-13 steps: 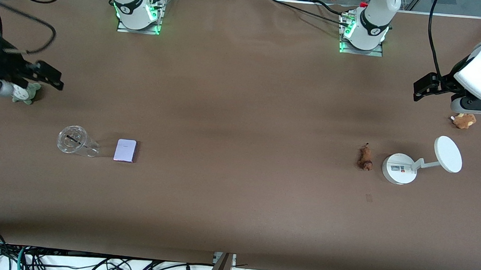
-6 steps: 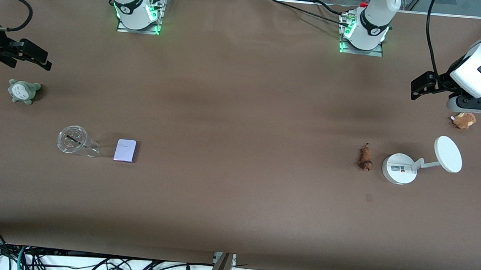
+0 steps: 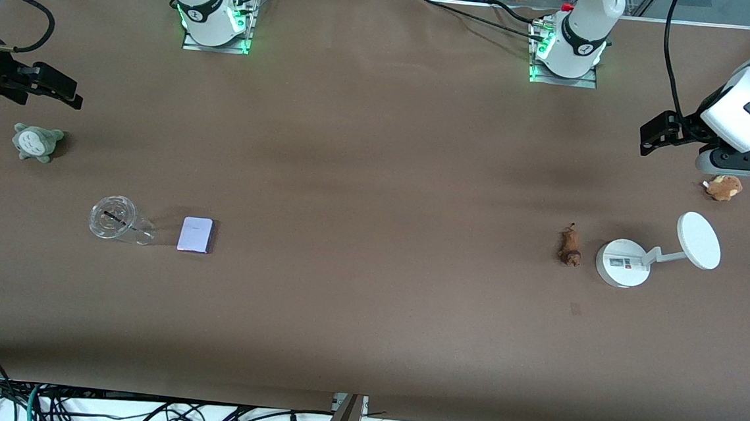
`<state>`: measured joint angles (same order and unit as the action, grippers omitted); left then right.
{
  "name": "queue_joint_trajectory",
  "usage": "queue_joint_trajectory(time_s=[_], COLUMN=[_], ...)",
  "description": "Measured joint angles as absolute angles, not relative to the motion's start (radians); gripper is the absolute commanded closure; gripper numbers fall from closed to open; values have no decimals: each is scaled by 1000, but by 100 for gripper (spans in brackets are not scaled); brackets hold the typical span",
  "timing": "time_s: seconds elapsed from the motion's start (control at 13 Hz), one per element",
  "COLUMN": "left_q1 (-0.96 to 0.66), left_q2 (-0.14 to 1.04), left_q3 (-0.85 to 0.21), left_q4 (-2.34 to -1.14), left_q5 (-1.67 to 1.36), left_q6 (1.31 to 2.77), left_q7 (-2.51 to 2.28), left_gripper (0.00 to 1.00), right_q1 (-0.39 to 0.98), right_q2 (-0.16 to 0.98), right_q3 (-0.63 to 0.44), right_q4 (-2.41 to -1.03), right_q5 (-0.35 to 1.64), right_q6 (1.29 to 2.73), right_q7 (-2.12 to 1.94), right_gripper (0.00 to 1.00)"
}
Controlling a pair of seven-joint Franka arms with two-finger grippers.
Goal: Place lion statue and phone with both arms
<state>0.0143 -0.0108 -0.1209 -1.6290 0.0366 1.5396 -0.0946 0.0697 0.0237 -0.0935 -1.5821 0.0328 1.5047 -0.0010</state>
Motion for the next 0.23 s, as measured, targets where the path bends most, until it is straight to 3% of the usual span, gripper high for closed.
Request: queue_joint_trajectory(time_s=[0.23], left_q1=[14], left_q2=[-10], left_q3=[-121], left_q4=[-1629], left_q5=[37], left_q6=[1539], left_q7=[-95], left_gripper=[0], right_q1=[70], right_q2=[34], right_q3=[-93], right_q4=[-1570], right_q5=[31], right_q6=[1502], right_q7=[-1], right_gripper=[0])
